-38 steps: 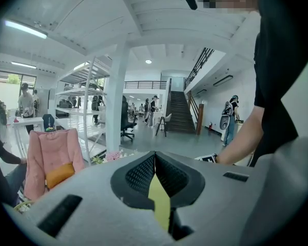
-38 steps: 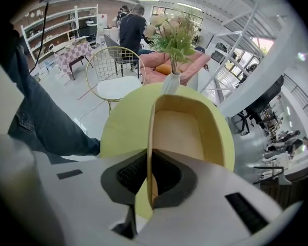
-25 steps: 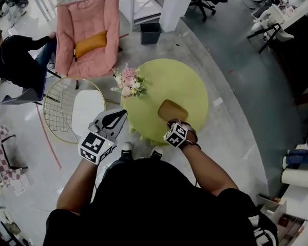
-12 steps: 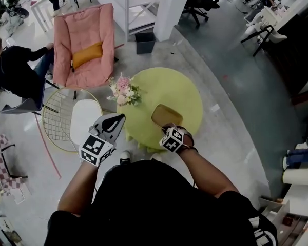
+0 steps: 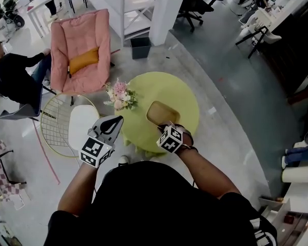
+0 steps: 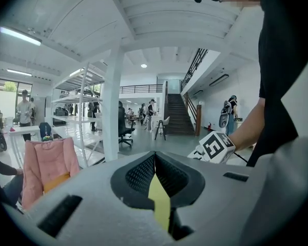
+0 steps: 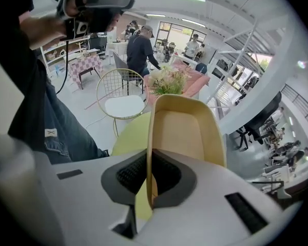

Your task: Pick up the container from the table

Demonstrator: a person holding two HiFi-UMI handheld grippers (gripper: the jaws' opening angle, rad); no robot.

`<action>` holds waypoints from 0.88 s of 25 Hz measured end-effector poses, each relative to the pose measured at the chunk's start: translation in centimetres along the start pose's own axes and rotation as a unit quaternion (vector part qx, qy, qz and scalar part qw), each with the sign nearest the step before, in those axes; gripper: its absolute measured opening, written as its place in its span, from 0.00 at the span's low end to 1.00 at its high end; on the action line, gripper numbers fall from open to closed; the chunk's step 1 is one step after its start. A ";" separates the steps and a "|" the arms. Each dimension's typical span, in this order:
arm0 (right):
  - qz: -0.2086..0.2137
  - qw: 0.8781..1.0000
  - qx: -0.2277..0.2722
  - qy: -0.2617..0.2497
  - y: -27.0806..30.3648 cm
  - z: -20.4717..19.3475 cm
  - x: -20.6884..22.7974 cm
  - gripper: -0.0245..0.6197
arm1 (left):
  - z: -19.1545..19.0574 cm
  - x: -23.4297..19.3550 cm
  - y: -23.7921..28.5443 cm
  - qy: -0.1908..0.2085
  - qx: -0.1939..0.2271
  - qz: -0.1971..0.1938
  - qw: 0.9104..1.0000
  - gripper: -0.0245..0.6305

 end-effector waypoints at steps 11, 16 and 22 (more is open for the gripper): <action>0.008 1.000 -0.005 0.003 -3.1 1.3 0.5 0.06 | 0.6 -0.3 0.0 0.011 0.009 -0.001 1.000 0.06; 0.019 1.000 -0.009 0.008 -4.1 1.5 0.3 0.06 | 0.7 0.2 0.2 0.008 0.008 -0.011 1.000 0.06; 0.015 1.000 -0.008 0.010 -5.8 1.9 0.4 0.06 | 1.7 0.7 0.1 0.009 0.014 -0.020 1.000 0.06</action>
Point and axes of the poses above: the fingertips, and each gripper's own axes: y forward along the fingers, x to its right, z out of its top, the point moved 6 cm from there along -y, backward along the fingers, and after that the axes turned 6 degrees about z, right-handed, at the moved point
